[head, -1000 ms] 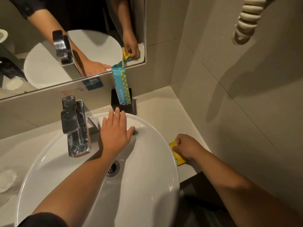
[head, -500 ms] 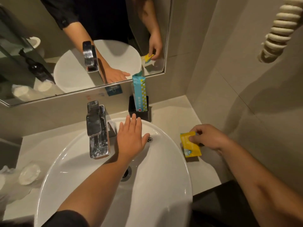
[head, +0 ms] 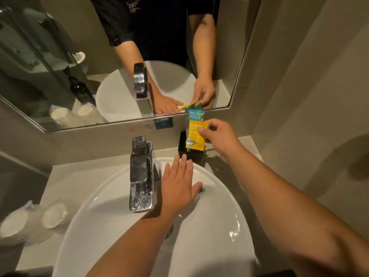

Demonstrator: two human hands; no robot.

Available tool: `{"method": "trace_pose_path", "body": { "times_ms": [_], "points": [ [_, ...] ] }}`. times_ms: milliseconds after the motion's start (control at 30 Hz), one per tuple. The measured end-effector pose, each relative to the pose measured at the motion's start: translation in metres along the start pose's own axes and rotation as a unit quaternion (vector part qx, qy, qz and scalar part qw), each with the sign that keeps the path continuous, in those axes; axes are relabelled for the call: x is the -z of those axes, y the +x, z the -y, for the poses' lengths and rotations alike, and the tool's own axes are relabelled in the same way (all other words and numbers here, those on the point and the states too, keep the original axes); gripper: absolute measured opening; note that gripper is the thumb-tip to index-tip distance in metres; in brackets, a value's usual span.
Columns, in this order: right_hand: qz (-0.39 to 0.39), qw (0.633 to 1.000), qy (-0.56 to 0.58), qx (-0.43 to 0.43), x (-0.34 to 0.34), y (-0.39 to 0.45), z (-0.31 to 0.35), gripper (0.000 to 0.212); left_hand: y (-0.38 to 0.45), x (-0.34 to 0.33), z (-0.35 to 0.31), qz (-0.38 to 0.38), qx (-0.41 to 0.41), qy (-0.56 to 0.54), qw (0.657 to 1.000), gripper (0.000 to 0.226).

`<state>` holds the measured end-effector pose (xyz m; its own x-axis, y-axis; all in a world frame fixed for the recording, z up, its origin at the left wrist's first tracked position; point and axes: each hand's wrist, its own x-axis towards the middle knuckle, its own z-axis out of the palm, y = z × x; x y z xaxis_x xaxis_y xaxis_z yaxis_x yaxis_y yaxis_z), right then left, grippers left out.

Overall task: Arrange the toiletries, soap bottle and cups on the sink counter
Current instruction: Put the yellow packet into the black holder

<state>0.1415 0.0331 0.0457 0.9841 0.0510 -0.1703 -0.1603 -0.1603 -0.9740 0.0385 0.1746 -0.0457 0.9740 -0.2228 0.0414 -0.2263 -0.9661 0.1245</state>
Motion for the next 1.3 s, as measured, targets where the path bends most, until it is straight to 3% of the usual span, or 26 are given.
{"method": "trace_pose_path", "body": {
  "times_ms": [167, 400, 667, 867, 967, 1067, 1200, 1300],
  "points": [
    [-0.040, 0.994, -0.089, 0.046, -0.006, 0.012, -0.016, 0.005, 0.001, -0.003, 0.001, -0.006, 0.003, 0.005, 1.000, 0.069],
    [-0.102, 0.954, -0.222, 0.172, -0.019, 0.004, -0.034, 0.014, 0.001, -0.011, 0.003, -0.019, 0.000, 0.010, 1.000, 0.069],
    [-0.143, 0.955, -0.207, 0.157, -0.026, 0.001, -0.037, 0.016, 0.001, -0.012, 0.003, -0.034, -0.003, 0.011, 0.999, 0.068],
    [-0.117, 0.926, -0.309, 0.181, -0.028, 0.001, -0.045, 0.017, 0.002, -0.012, 0.003, -0.042, -0.006, 0.012, 0.999, 0.068],
    [-0.082, 0.929, -0.330, 0.148, -0.031, 0.003, -0.048, 0.016, 0.001, -0.012, 0.003, -0.040, -0.004, 0.010, 0.999, 0.068],
    [-0.050, 0.904, -0.391, 0.167, -0.034, 0.004, -0.046, 0.020, 0.001, -0.013, 0.003, -0.037, -0.002, 0.008, 0.999, 0.068],
    [-0.052, 0.926, -0.366, 0.079, -0.019, 0.010, -0.041, 0.020, 0.001, -0.012, 0.002, -0.036, 0.000, 0.007, 0.999, 0.068],
    [-0.036, 0.897, -0.436, 0.066, -0.015, 0.010, -0.041, 0.020, 0.001, -0.012, 0.002, -0.039, 0.003, 0.009, 0.999, 0.068]
  ]
}}
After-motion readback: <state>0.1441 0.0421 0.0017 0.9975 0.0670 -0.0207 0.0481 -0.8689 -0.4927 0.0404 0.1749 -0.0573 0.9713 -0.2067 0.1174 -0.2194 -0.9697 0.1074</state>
